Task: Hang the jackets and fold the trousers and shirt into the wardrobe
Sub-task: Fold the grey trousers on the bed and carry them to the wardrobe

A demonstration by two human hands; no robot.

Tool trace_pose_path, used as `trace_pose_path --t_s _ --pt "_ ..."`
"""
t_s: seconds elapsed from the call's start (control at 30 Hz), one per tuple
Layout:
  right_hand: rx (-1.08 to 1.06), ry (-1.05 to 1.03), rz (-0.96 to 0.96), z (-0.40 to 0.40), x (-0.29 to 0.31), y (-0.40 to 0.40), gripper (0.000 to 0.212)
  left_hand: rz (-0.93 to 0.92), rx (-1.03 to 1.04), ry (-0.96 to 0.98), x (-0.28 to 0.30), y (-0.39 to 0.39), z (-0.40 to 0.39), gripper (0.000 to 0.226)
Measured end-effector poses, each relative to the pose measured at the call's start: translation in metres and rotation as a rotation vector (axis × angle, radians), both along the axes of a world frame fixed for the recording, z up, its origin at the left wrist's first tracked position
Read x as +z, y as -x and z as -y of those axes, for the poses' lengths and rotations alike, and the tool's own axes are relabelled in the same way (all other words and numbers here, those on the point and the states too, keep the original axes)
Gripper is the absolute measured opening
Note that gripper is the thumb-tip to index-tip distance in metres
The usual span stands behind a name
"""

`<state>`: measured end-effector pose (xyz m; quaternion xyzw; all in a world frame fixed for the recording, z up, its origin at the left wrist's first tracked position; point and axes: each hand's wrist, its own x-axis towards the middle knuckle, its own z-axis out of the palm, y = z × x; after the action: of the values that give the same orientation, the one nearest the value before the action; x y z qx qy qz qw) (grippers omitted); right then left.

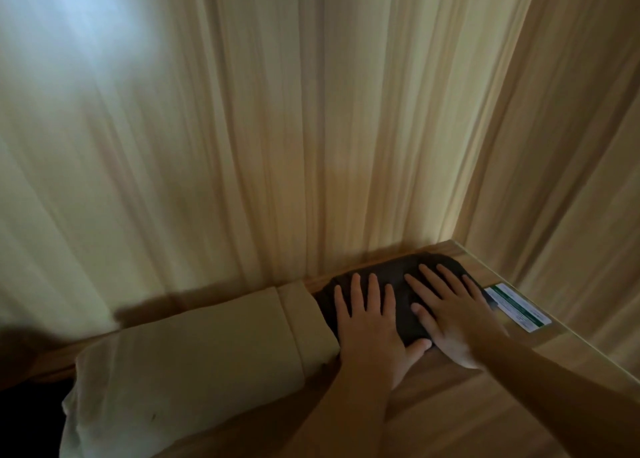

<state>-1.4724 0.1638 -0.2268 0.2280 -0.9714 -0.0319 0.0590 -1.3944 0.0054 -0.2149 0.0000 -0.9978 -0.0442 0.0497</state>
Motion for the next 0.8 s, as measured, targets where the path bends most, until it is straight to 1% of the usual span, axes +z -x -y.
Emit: trace_pose_path --t_s 0.23,0.37,0.43,0.5,0.6,0.67,0.73,0.8 --pt "-0.015 0.0 0.038 0.005 -0.002 0.011 0.062 0.02 -0.004 -0.022 -0.004 0.011 0.007 0.097" --pt "-0.074 -0.072 0.084 0.018 0.013 0.006 0.056 0.069 -0.016 0.0 -0.001 0.016 0.012 0.097" --pt "-0.08 -0.075 0.077 0.021 0.024 -0.011 0.055 0.109 -0.037 -0.003 0.005 0.012 0.014 0.093" --pt "-0.072 -0.061 0.065 0.012 0.031 -0.037 0.054 0.087 -0.07 -0.024 0.01 0.003 0.014 0.084" --pt "-0.071 -0.047 0.044 -0.029 0.041 -0.081 0.056 -0.028 -0.193 -0.015 0.017 -0.022 0.0 0.073" --pt "-0.099 -0.028 0.021 -0.06 0.052 -0.11 0.057 -0.018 -0.253 -0.023 0.023 -0.041 -0.014 0.068" --pt "-0.153 0.033 0.01 -0.085 0.064 -0.14 0.056 0.019 -0.269 -0.044 0.033 -0.059 -0.029 0.061" --pt "-0.192 0.102 0.008 -0.109 0.078 -0.173 0.055 0.018 -0.292 -0.068 0.046 -0.081 -0.049 0.051"
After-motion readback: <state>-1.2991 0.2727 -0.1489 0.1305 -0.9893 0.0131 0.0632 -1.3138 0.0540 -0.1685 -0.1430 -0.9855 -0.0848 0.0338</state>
